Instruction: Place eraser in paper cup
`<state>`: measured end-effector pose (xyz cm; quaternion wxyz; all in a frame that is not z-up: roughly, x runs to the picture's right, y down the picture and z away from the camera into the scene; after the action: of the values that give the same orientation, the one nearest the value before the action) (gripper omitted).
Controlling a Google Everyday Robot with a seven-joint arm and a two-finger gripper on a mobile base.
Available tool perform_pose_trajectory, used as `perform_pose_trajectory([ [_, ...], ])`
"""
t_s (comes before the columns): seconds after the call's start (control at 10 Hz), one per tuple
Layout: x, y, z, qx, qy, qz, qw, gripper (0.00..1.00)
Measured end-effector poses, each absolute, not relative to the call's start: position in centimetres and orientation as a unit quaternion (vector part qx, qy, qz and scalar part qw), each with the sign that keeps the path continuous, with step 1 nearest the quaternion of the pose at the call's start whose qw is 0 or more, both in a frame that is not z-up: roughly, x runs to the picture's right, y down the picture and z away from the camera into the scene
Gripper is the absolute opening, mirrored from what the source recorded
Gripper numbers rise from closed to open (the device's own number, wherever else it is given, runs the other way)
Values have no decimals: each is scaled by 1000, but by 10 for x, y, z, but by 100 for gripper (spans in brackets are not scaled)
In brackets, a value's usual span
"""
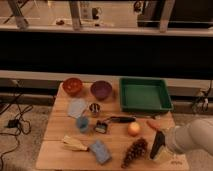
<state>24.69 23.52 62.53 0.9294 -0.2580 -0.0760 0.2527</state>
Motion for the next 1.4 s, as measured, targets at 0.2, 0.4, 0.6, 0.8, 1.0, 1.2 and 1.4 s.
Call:
perform_pose_trajectory([
  [0.2, 260, 231, 630, -255, -70, 263, 928, 0],
  [0.4, 267, 231, 633, -255, -67, 269, 926, 0],
  [0.6, 271, 235, 637, -257, -64, 275, 924, 0],
  [0.8, 274, 238, 640, -260, -64, 283, 921, 0],
  [1.0, 278, 241, 643, -263, -64, 290, 918, 0],
  [1.2, 283, 242, 646, -265, -63, 298, 915, 0],
  [1.4, 287, 244, 647, -267, -62, 304, 913, 0],
])
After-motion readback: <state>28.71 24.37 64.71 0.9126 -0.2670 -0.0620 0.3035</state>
